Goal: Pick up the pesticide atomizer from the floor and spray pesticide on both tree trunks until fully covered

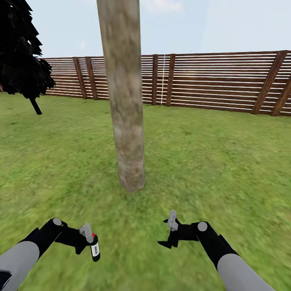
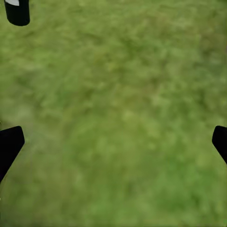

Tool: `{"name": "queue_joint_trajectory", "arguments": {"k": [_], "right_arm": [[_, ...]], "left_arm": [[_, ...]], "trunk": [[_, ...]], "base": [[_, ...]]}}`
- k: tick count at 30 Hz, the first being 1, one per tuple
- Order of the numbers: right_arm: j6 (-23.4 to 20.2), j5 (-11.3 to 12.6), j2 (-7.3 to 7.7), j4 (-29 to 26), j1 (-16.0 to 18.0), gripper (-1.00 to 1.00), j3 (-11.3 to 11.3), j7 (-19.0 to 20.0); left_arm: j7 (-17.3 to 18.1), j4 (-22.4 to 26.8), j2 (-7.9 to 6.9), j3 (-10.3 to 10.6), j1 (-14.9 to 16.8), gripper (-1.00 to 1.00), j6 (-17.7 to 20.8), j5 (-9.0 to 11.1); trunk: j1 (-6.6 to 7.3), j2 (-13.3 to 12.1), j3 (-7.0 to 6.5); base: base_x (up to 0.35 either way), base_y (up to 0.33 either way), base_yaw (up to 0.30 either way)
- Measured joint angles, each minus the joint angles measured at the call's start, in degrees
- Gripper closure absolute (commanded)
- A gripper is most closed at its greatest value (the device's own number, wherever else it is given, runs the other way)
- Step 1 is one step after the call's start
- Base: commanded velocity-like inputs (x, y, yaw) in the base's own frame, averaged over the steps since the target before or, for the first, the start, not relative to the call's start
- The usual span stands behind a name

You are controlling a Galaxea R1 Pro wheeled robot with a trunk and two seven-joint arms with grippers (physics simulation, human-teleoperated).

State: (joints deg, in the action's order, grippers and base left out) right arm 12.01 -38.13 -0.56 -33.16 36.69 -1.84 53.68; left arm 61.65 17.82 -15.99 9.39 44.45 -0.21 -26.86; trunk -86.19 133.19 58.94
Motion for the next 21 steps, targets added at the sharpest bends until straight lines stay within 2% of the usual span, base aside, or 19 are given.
{"name": "queue_joint_trajectory", "arguments": {"k": [2, 3, 6, 7, 10, 13, 15, 17, 21], "right_arm": [[0.00, 0.02, -0.30, 0.00, 0.01, -1.00, 0.27, 0.20], [0.00, 0.03, -0.72, 0.03, 0.02, 1.00, 0.34, 0.31], [0.02, 0.01, -1.60, 0.02, 0.03, 1.00, 0.80, 0.43], [-0.06, 0.08, -1.77, -0.02, 0.03, 1.00, 2.44, 0.49], [-0.13, 0.16, -2.44, -0.83, 0.03, 1.00, 5.54, 0.51], [-0.13, 0.16, -4.06, -1.25, 0.03, 1.00, 6.25, 0.59], [-0.13, 0.16, -4.99, -1.29, 0.03, 1.00, 6.36, 0.60], [-0.13, 0.15, -5.84, -1.31, 0.03, 1.00, 6.39, 0.60], [-0.13, 0.21, -6.92, -1.25, 0.03, 1.00, 6.40, 0.60]], "left_arm": [[0.08, 0.02, 0.06, 0.16, -0.16, 1.00, -0.19, -0.04], [0.07, 0.05, 0.15, 0.20, -0.21, 1.00, -0.23, -0.35], [0.02, 0.09, 0.92, -0.15, -0.24, 1.00, -0.48, -3.97], [-0.02, 0.10, 1.43, -0.26, -0.25, 1.00, -0.86, -4.54], [-0.05, 0.11, 3.18, -0.17, -0.25, 1.00, -1.37, -4.86], [-0.11, 0.10, 4.65, 0.01, -0.25, 1.00, -1.65, -4.97], [-0.14, 0.10, 5.43, 1.73, -0.20, 1.00, -1.69, -5.06], [-0.20, 0.09, 6.01, 4.72, -0.17, 1.00, -1.79, -5.00], [-2.54, 0.10, 7.91, 5.96, -0.16, 1.00, -1.85, -4.91]], "trunk": [[0.00, 0.00, 0.00], [0.00, 0.00, 0.00], [0.00, 0.00, 0.00], [0.00, 0.00, 0.00], [0.00, 0.00, 0.00], [0.00, 0.00, 0.00], [0.00, 0.00, 0.00], [0.00, 0.00, 0.00], [0.00, 0.00, 0.00]], "base": [[0.000, 0.000, 0.000], [0.000, 0.000, 0.000], [0.000, 0.000, 0.000], [0.000, 0.000, 0.000], [0.000, 0.000, 0.000], [0.000, 0.000, 0.000], [0.000, 0.000, 0.000], [0.000, 0.000, 0.000], [0.000, 0.000, 0.000]]}}
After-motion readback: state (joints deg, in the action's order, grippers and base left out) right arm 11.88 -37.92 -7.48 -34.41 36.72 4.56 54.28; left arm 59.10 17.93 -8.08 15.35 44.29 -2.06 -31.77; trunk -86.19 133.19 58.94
